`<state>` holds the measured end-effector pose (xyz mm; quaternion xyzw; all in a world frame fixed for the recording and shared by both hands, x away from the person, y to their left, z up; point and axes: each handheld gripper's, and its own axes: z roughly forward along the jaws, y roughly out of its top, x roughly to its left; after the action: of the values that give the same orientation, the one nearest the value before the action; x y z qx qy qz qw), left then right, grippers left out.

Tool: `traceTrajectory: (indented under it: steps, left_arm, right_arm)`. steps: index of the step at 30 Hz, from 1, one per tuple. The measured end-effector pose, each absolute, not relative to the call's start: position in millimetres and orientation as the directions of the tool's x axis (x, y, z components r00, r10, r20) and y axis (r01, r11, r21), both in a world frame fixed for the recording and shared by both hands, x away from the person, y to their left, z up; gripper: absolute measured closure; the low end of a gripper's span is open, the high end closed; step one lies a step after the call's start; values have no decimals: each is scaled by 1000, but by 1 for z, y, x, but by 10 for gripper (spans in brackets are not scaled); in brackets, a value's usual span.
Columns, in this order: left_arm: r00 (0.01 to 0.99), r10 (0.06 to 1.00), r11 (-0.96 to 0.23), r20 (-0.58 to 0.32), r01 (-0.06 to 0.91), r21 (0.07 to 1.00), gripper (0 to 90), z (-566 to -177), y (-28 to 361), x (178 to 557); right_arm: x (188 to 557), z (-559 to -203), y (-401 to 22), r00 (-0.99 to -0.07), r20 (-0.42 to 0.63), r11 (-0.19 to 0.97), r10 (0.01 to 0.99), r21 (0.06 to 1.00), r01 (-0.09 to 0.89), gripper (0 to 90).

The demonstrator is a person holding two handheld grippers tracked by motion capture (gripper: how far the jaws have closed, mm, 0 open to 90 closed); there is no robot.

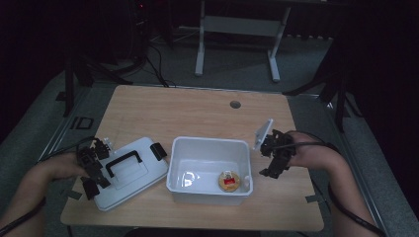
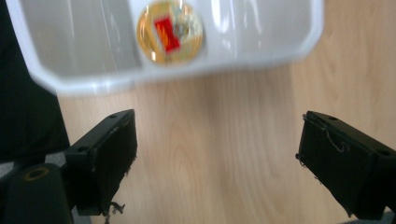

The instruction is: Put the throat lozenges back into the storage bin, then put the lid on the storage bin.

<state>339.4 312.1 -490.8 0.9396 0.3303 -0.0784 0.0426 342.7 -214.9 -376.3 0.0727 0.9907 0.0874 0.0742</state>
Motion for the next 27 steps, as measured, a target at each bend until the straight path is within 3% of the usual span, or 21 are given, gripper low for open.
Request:
traceTrajectory:
  steps: [11,16,17,19,20,22,23,27]
  left_arm:
    - [778,614,-781,-132,623,38,179,-487,310,339]
    - [791,599,-789,-125,610,77,249,-485,309,341]
    - [793,596,-789,-129,608,90,306,-485,309,341]
    - [798,590,-793,-127,602,97,308,-486,308,341]
    - [802,584,-798,-120,595,95,369,-487,308,341]
    - [808,577,-803,-121,588,95,381,-488,307,341]
    - [810,575,-806,-116,585,92,441,-488,307,340]
    - [815,573,-809,-88,580,96,485,-489,305,342]
  right_arm:
    - [335,-426,-271,-961,-62,956,271,133,261,133]
    - [332,-446,-285,-950,-35,946,310,112,305,132]
    - [330,-452,-290,-946,-29,942,324,103,320,132]
    - [330,-455,-291,-944,-30,941,329,100,325,132]
    - [329,-460,-295,-940,-21,936,342,99,338,132]
    - [328,-462,-296,-939,-21,935,344,100,340,132]
    - [328,-465,-299,-935,-15,931,353,103,350,132]
    - [327,-467,-301,-933,-11,928,360,108,356,133]
